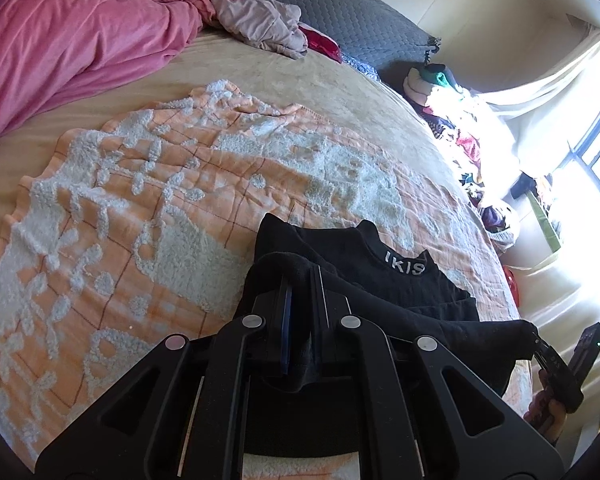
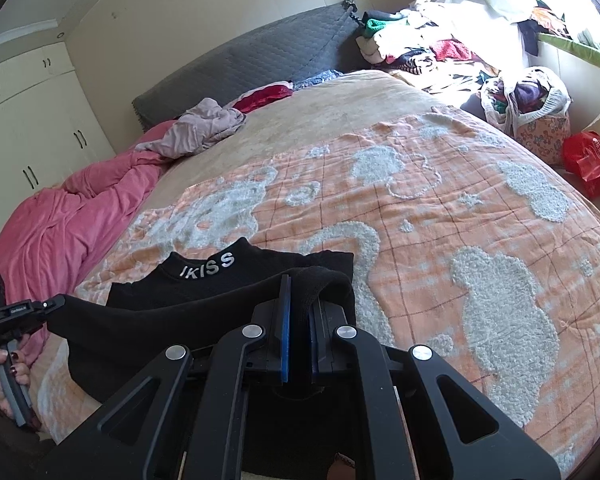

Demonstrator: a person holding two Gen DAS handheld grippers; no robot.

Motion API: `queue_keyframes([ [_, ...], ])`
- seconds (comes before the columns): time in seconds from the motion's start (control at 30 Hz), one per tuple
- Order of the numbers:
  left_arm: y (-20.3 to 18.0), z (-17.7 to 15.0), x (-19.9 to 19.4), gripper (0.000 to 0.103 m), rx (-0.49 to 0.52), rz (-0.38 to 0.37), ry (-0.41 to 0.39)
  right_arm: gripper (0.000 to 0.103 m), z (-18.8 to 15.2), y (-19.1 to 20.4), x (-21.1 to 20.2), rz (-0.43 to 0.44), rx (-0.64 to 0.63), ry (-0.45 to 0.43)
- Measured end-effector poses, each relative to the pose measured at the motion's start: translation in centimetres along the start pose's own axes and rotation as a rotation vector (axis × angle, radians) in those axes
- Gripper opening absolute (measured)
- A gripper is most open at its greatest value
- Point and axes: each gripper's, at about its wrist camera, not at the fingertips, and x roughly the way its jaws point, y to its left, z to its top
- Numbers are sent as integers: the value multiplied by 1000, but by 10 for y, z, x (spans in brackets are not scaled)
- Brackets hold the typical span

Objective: Fold small clothes
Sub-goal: 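Lift the hem with both grippers and fold it toward the collar, then lower the hem onto the sweatshirt and open both grippers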

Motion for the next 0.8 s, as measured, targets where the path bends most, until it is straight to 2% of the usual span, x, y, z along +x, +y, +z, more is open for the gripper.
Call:
queue_keyframes([
  [0.2, 3, -4, 17, 3, 2, 33, 8, 6, -7, -13, 22, -1, 18, 47],
  [0.3, 1, -9, 18, 5, 20, 61, -9, 10, -11, -15, 26, -13, 14, 61],
  [0.33, 1, -10, 18, 10, 23, 67, -13, 20, -12, -16, 25, -23, 13, 60],
  [0.37, 0, -12, 16, 16, 23, 70, -21, 35, -13, -16, 24, -37, 9, 54],
  [0.4, 0, -13, 13, 19, 24, 72, -29, 40, -14, -16, 21, -53, 0, 45],
  [0.47, -4, -18, 6, 23, 39, 86, -49, 41, -17, -17, 14, -77, -15, 27],
  [0.57, -15, -28, -5, 23, 81, 101, -73, 41, -22, -13, 2, -81, -49, 0],
  [0.67, -26, -42, -14, 23, 112, 95, -79, 40, -27, 2, -5, -78, -133, -7],
  [0.7, -29, -46, -15, 23, 115, 86, -73, 38, -29, 7, -6, -69, -152, -1],
  [0.77, -36, -58, -17, 23, 135, 70, -55, 21, -33, 18, -4, -27, -170, 21],
  [0.8, -40, -64, -17, 20, 148, 69, -49, 18, -34, 23, -2, -3, -175, 34],
])
